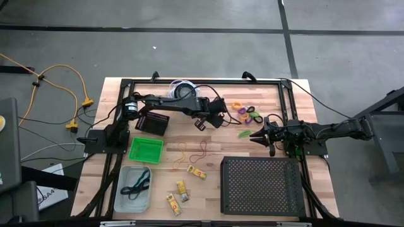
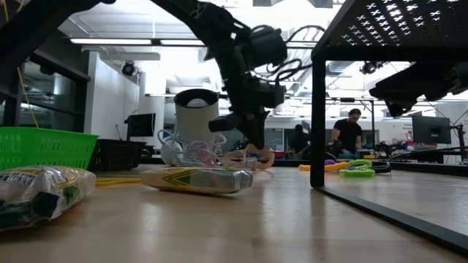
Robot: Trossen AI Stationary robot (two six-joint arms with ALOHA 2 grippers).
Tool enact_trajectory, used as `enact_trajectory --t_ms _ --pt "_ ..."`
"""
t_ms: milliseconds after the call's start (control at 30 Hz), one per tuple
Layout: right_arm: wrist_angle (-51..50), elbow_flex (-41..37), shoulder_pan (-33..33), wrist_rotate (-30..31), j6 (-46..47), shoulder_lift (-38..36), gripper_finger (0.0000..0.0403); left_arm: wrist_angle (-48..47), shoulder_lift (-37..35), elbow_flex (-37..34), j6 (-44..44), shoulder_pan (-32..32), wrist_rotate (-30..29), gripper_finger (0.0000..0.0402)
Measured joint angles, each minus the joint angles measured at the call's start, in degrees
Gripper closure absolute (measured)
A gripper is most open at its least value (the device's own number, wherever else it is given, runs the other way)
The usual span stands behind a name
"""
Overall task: Pick & Place Office Desk Supplies
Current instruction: Put the beige rubber band into the gray bin
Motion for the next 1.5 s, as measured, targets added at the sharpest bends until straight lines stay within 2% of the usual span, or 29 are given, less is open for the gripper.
enact_trajectory --t_ms 300,767,1067,1267,1500 --pt "0.04 0.0 0.0 0.0 0.0 0.0 0.033 0.38 -1.67 0.09 0.88 0.11 -5.63 0.0401" --pt "0.02 0.02 0.02 0.0 0.0 0.02 0.033 2.66 -1.91 0.07 1.23 2.36 -6.41 0.0401" --pt "0.02 0.0 0.02 0.0 0.0 0.02 0.033 9.52 -1.91 0.07 7.38 2.22 -10.17 0.0401" --pt "0.02 0.02 0.01 -0.01 0.0 0.02 0.033 10.88 -1.89 0.06 7.51 2.27 -13.9 0.0401" --pt "0.02 0.02 0.02 0.0 0.0 0.02 0.033 13.26 -1.95 0.02 7.72 0.86 -21.89 0.0401"
